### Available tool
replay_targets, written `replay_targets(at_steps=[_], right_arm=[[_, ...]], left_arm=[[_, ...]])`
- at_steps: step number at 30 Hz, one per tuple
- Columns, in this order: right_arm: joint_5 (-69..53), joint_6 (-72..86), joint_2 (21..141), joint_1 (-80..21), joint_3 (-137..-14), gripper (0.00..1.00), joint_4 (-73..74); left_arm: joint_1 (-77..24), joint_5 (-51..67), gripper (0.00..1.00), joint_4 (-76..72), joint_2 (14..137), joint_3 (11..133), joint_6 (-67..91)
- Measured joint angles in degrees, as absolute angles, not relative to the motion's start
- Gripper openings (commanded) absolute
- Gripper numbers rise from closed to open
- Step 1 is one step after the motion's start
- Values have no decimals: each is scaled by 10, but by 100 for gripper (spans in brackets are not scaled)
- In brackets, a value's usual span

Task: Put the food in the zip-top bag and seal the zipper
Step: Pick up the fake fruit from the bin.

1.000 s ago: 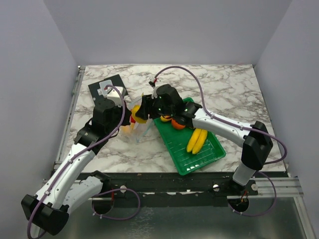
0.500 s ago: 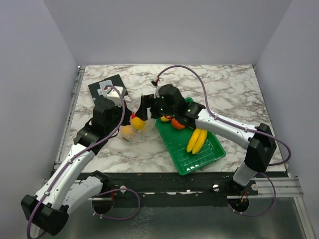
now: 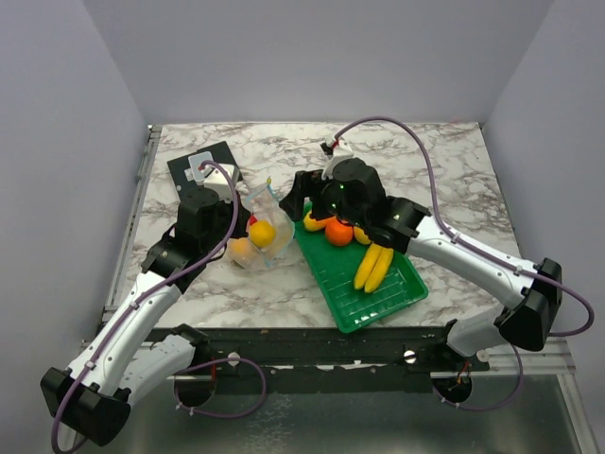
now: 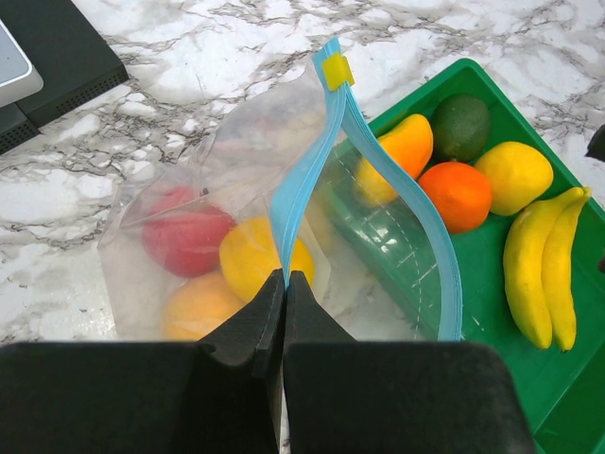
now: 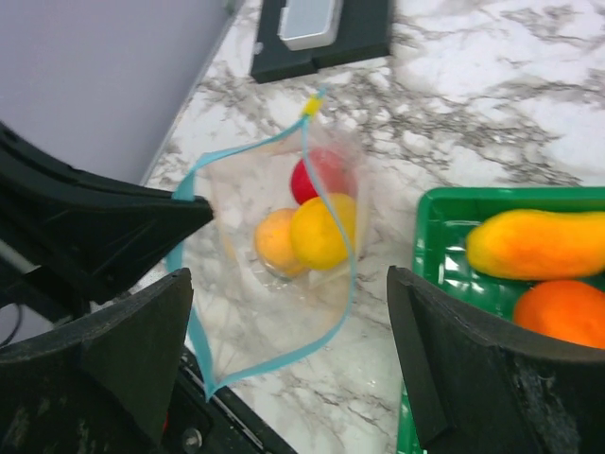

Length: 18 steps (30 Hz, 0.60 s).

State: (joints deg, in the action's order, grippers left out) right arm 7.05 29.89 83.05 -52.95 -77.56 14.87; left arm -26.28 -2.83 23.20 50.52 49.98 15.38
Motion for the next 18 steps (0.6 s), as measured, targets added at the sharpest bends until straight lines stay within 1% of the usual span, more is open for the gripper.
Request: replay_targets(at_steps=[8,10,14,18], right_arm=[[191,298,817,-529,-757,89,233],[215,298,817,-529,-749,91,252],[235,299,818,-519,-717,91,272],[237,299,828,-503,-694,97,288]], left_arm=[[-263,-29,0,232,505,500,154],[-263,-29,0,232,505,500,154],[-263,-29,0,232,506,500,155],[-263,-29,0,232,507,499,156]])
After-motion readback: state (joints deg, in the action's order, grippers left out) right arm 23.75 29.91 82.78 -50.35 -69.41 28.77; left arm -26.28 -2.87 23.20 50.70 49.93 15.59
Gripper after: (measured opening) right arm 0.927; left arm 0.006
